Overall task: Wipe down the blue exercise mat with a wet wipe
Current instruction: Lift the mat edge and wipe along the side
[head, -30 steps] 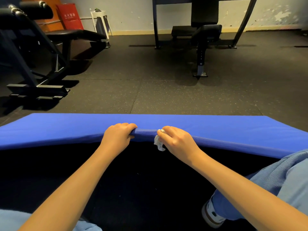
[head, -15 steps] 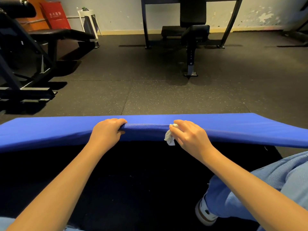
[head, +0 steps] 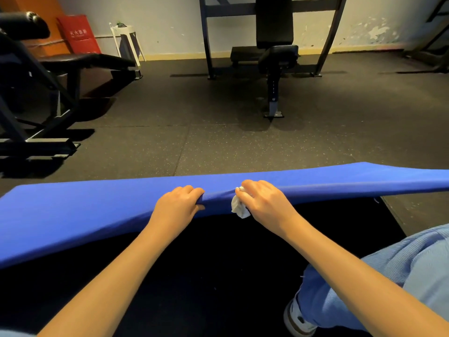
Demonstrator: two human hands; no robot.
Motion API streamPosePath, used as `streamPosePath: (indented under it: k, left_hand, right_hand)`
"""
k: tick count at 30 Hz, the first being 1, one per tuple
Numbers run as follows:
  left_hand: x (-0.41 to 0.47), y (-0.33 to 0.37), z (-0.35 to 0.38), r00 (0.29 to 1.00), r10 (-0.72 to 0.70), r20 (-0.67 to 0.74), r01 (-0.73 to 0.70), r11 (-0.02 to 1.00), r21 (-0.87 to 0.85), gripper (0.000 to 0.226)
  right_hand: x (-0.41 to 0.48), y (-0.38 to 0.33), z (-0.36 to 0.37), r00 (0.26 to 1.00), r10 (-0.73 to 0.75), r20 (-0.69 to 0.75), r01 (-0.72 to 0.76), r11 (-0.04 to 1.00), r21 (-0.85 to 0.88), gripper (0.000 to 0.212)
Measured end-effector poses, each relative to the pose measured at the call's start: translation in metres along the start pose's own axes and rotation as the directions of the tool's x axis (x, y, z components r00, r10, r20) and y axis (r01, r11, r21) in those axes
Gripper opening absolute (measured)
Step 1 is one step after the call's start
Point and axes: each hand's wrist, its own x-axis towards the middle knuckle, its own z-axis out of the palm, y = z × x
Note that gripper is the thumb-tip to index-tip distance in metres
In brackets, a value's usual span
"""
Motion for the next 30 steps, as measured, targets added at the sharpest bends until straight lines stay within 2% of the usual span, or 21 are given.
streamPosePath:
  k: [5,9,14,20,23,25,30]
  left_hand:
    - [-0.001,0.001,-0.003,0.999,-0.04,-0.006,0.04,0.998,-0.043,0.022]
    - [0.001,-0.003,-0.013,0.996,-0.088,0.01,0.088,0.994,-0.058,0.023]
    - [0.001,-0.021,-0.023,0.983,-0.179,0.032,0.18,0.982,-0.06,0.022]
    - [-0.003,-0.018,-0.023,0.974,-0.204,0.097,0.209,0.977,-0.046,0.024]
    - [-0.003,-0.012,-0.02,0.966,-0.204,0.156,0.208,0.978,-0.011,0.024]
    - [-0.004,-0.011,-0.018,0.964,-0.206,0.17,0.209,0.978,0.002,0.028]
    - [0.0,0.017,-0.012,0.954,-0.196,0.227,0.22,0.971,-0.089,0.057]
  right_hand:
    - [-0.009,0.005,0.001,1.0,0.013,-0.027,-0.013,1.0,0.007,0.021]
    - [-0.005,0.008,-0.007,0.997,0.023,-0.075,-0.024,1.0,-0.012,0.013]
    - [0.001,0.019,-0.022,0.991,0.016,-0.133,-0.026,0.997,-0.073,0.014]
    - [0.0,0.025,-0.02,0.989,0.1,-0.107,-0.107,0.992,-0.06,0.02]
    - [-0.003,0.024,-0.016,0.992,0.117,-0.05,-0.118,0.993,-0.017,0.011]
    - [-0.005,0.022,-0.013,0.995,0.093,-0.027,-0.094,0.995,-0.032,0.014]
    - [0.001,0.019,-0.013,0.998,0.038,-0.048,-0.04,0.999,-0.032,0.013]
